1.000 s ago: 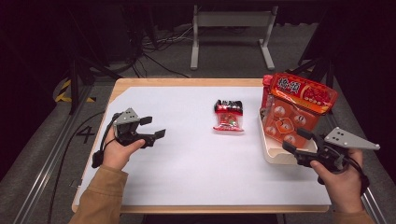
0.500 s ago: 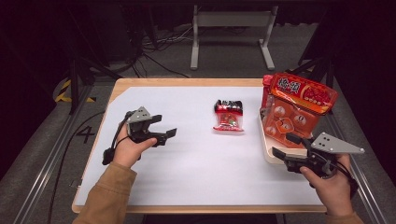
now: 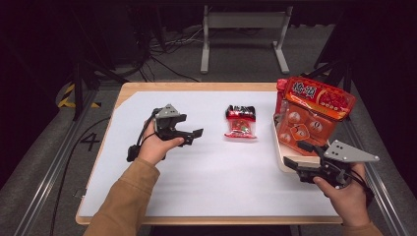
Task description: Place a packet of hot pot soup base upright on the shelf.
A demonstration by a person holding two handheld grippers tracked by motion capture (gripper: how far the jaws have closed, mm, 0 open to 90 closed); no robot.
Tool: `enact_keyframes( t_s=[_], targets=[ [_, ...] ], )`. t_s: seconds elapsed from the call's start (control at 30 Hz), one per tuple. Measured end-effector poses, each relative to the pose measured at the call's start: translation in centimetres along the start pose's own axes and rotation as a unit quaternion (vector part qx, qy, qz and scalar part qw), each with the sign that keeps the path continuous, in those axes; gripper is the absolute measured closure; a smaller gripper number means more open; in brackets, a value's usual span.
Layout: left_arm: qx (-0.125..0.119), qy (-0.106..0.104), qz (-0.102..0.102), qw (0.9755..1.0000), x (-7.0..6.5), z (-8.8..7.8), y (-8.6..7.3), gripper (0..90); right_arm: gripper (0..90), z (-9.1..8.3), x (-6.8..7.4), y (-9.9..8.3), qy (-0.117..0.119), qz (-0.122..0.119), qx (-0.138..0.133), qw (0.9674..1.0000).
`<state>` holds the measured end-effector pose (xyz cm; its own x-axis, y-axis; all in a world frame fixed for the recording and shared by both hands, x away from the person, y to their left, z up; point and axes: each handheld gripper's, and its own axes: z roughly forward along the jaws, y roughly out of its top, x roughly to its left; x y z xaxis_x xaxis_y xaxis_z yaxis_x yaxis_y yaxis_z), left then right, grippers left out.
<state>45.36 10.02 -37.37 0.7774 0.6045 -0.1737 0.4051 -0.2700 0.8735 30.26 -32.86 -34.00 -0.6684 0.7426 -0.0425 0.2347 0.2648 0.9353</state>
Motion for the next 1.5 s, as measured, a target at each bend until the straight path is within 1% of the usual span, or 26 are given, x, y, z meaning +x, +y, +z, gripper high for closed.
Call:
enact_keyframes(
  t_s=[0.03, 0.07, 0.1, 0.13, 0.2, 0.3, 0.33, 0.37, 0.4, 0.43, 0.5, 0.53, 0.57, 0.6, 0.63, 0.67, 0.77, 0.93, 1.03, 1.1, 1.2, 1.23, 1.27, 1.43, 1.47, 1.5],
  targets=[
    [-0.001, -0.004, -0.007, 1.0000, 0.1, 0.6, 0.2, 13.1, 26.9, 0.0, 0.0, 0.0, 0.002, -0.002, 0.001, 1.0000],
    [-0.001, -0.005, -0.009, 0.9999, 0.1, 0.9, 0.3, 13.8, 27.0, 0.1, 0.0, 0.0, 0.003, -0.004, 0.000, 1.0000],
    [0.001, -0.006, -0.006, 1.0000, 0.2, 1.4, 0.5, 14.7, 27.0, 0.1, 0.0, -0.1, 0.004, -0.005, 0.000, 1.0000],
    [0.007, -0.007, -0.010, 0.9999, 0.2, 1.8, 0.7, 16.0, 27.0, 0.1, 0.0, -0.1, 0.006, -0.006, -0.001, 1.0000],
    [0.012, 0.000, -0.006, 0.9999, 0.3, 2.8, 1.0, 18.0, 27.0, 0.2, -0.1, -0.1, 0.011, -0.006, -0.004, 0.9999],
    [0.007, 0.001, -0.013, 0.9999, 0.5, 4.1, 1.3, 19.8, 27.0, 0.2, -0.2, -0.1, 0.015, -0.008, -0.007, 0.9998],
    [0.005, 0.001, -0.021, 0.9998, 0.6, 4.6, 1.3, 20.3, 27.0, 0.3, -0.2, -0.1, 0.016, -0.008, -0.006, 0.9998],
    [0.003, -0.003, -0.026, 0.9997, 0.7, 5.0, 1.2, 21.1, 27.0, 0.3, -0.2, -0.1, 0.018, -0.007, -0.007, 0.9998],
    [0.001, -0.010, -0.040, 0.9991, 0.9, 5.6, 1.2, 22.3, 27.0, 0.3, -0.2, -0.1, 0.019, -0.007, -0.008, 0.9998],
    [0.001, -0.014, -0.049, 0.9987, 1.0, 6.0, 1.1, 23.6, 27.0, 0.4, -0.2, -0.2, 0.021, -0.007, -0.007, 0.9997],
    [0.003, -0.011, -0.052, 0.9986, 1.3, 7.0, 1.0, 25.8, 27.0, 0.3, -0.1, -0.2, 0.022, -0.006, -0.007, 0.9997],
    [0.003, -0.010, -0.048, 0.9988, 1.4, 7.3, 1.0, 26.8, 27.0, 0.3, -0.1, -0.2, 0.025, -0.007, -0.007, 0.9996],
    [0.003, -0.009, -0.050, 0.9987, 1.4, 7.6, 1.0, 27.0, 26.9, 0.3, 0.0, -0.2, 0.025, -0.007, -0.008, 0.9996],
    [0.003, -0.006, -0.048, 0.9988, 1.4, 8.0, 1.1, 27.2, 26.9, 0.2, 0.0, -0.2, 0.023, -0.008, -0.008, 0.9997],
    [0.007, -0.003, -0.044, 0.9990, 1.4, 8.3, 1.1, 27.4, 26.9, 0.2, 0.0, -0.2, 0.024, -0.008, -0.009, 0.9996],
    [0.009, -0.004, -0.047, 0.9988, 1.3, 8.6, 1.0, 27.5, 26.8, 0.2, 0.0, -0.2, 0.024, -0.008, -0.008, 0.9997],
    [0.021, -0.004, -0.043, 0.9988, 1.1, 9.6, 0.8, 28.2, 26.8, 0.4, -0.1, -0.4, 0.026, -0.006, -0.006, 0.9996],
    [0.032, -0.015, -0.060, 0.9976, 0.9, 11.1, 0.3, 30.4, 26.8, 0.4, 0.0, -0.5, 0.028, -0.007, -0.004, 0.9996],
    [0.040, -0.019, -0.080, 0.9958, 0.9, 11.8, 0.0, 34.3, 26.7, 0.4, 0.1, -0.5, 0.028, -0.008, -0.003, 0.9996],
    [0.045, -0.021, -0.086, 0.9951, 1.0, 12.1, -0.1, 36.9, 26.6, 0.5, 0.1, -0.5, 0.028, -0.008, -0.001, 0.9996],
    [0.059, -0.023, -0.085, 0.9943, 0.6, 12.7, -0.2, 39.4, 26.5, 0.6, 0.1, -0.6, 0.030, -0.007, 0.000, 0.9995],
    [0.065, -0.025, -0.081, 0.9943, 0.4, 12.9, -0.1, 39.6, 26.4, 0.6, 0.1, -0.7, 0.030, -0.008, 0.000, 0.9995],
    [0.065, -0.025, -0.079, 0.9944, 0.3, 13.0, -0.1, 39.6, 26.4, 0.6, 0.1, -0.7, 0.030, -0.008, 0.001, 0.9995],
    [0.084, -0.031, -0.078, 0.9929, -0.4, 13.8, -0.2, 40.6, 26.3, 0.6, 0.2, -0.8, 0.031, -0.008, 0.003, 0.9995],
    [0.087, -0.030, -0.082, 0.9924, -0.5, 14.1, -0.3, 40.7, 26.2, 0.7, 0.2, -0.8, 0.031, -0.008, 0.003, 0.9995],
    [0.091, -0.030, -0.077, 0.9924, -0.6, 14.3, -0.3, 40.8, 26.2, 0.7, 0.2, -0.9, 0.031, -0.009, 0.005, 0.9995]
  ],
)
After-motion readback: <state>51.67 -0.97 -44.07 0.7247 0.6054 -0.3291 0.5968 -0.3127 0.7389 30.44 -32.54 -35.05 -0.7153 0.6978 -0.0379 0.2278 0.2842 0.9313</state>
